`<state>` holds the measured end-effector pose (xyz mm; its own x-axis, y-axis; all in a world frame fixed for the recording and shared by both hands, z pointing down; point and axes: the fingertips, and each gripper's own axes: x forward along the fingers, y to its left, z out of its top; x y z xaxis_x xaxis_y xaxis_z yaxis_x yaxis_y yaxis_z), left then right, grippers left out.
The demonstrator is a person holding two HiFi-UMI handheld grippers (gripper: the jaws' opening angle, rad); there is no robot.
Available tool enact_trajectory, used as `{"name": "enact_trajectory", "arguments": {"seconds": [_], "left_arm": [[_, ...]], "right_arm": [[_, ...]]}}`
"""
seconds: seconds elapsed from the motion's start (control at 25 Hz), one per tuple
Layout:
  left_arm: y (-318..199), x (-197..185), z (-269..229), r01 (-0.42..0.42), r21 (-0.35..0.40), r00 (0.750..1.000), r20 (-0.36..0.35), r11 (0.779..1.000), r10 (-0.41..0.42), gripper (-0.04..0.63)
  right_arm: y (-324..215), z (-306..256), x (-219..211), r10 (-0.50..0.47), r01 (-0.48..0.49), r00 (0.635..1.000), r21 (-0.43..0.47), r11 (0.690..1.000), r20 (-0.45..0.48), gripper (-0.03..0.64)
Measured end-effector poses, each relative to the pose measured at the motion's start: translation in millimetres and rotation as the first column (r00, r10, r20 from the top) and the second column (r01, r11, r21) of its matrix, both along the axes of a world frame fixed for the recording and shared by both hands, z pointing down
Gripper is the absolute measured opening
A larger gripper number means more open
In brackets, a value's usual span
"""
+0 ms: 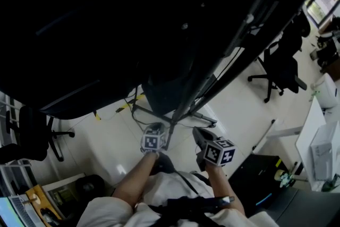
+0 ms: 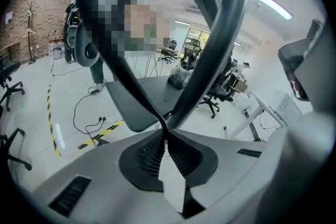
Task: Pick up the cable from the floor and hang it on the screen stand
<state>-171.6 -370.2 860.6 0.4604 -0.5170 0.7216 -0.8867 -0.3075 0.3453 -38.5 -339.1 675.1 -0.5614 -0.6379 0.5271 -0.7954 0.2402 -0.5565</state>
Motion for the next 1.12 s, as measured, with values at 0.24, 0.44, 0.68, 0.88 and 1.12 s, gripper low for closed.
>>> {"name": "enact_trajectory", "arguments": {"seconds": [0.24,0.44,0.68,0.88,1.12], "left_arm": [[30,66,-66,-0.063,0.084,0.997,-0.037,0.994,0.066,0.018],[57,122,-124,-0.096,0.118,0.995,-0.031,0.988,0.100,0.018],[78,184,-203,-0.101,0.236,0.989,-0.079,0.966,0.122,0.018],[97,221,-251,-0.127,0.299,0.984,-0.080,0.946,0.158,0.018],[112,240,-305,-0.126,0.367,0.982,-0.085,0.922,0.168,0.018]], "right_arm": [[26,-29,94,0.141,-0.142,0.990,0.051,0.989,0.009,0.003],[69,-26,163,0.173,-0.170,0.984,0.061,0.984,-0.041,0.003],[123,-16,208,0.147,-0.145,0.989,0.058,0.988,-0.033,0.023],[153,-13,228,0.124,-0.123,0.992,0.058,0.991,-0.006,0.031],[174,-19,236,0.095,-0.097,0.995,0.086,0.992,0.028,0.031]]}}
